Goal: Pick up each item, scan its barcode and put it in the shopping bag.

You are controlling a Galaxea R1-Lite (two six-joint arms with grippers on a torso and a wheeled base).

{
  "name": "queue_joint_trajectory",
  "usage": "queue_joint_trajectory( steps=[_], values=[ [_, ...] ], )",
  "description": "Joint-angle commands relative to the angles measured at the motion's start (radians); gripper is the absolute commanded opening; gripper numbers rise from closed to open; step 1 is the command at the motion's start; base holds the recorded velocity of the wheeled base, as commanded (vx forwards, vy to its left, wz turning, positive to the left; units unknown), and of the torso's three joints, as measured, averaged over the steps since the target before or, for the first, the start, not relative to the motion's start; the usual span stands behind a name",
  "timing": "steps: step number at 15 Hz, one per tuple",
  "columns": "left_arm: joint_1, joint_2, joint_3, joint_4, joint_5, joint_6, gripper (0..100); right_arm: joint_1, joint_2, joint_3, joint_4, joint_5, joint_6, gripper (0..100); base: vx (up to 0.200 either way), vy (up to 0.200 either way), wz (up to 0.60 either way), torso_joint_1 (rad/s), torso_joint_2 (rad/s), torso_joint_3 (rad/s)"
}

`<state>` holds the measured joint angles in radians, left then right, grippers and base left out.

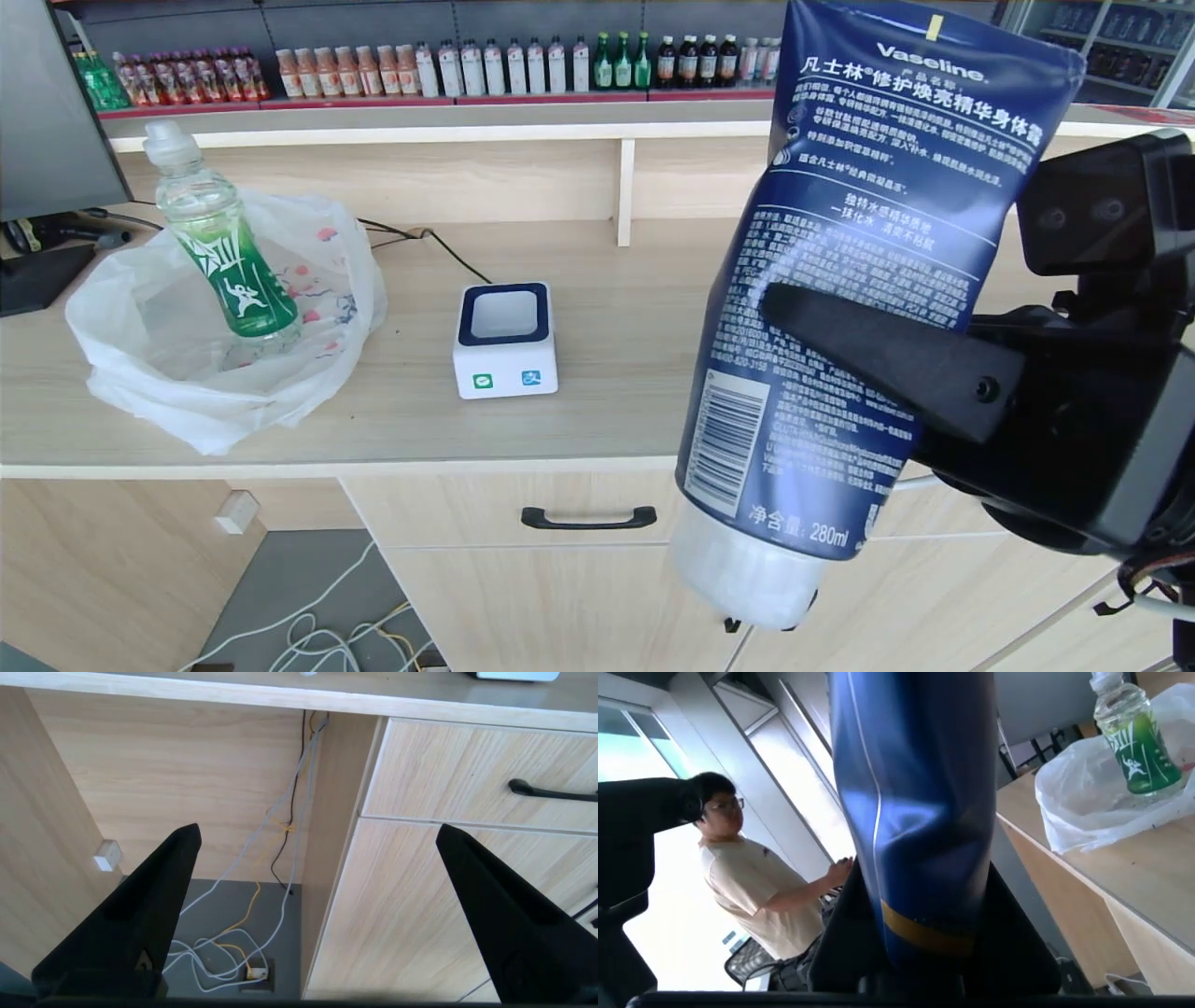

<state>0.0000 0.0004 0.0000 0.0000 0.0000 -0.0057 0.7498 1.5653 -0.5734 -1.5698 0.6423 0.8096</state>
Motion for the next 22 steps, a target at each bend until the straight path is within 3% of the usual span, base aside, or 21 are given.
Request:
queue_joint_trajectory(
  steps=[1, 11, 16, 19, 22],
  values=[
    [0.000, 0.000, 0.000, 0.000, 0.000, 0.000, 100, -0.001, 0.001, -0.003, -0.001, 0.000, -0.001, 0, 0.000, 0.000, 0.00, 0.000, 0.00, 0.000],
    [0.000, 0.000, 0.000, 0.000, 0.000, 0.000, 100, 0.003, 0.001, 0.000, -0.001, 0.000, -0.030, 0, 0.000, 0.000, 0.00, 0.000, 0.00, 0.000],
    [0.000, 0.000, 0.000, 0.000, 0.000, 0.000, 100, -0.006, -0.002, 0.033, -0.001, -0.006, -0.254, 0, 0.000, 0.000, 0.00, 0.000, 0.00, 0.000],
    [0.000, 0.000, 0.000, 0.000, 0.000, 0.000, 100, -0.070, -0.008, 0.055, -0.001, -0.013, -0.437, 0, 0.000, 0.000, 0.00, 0.000, 0.00, 0.000],
    [0.000, 0.000, 0.000, 0.000, 0.000, 0.000, 100, -0.067, -0.028, 0.119, -0.001, -0.158, -0.527, 0, 0.000, 0.000, 0.00, 0.000, 0.00, 0.000]
  ],
)
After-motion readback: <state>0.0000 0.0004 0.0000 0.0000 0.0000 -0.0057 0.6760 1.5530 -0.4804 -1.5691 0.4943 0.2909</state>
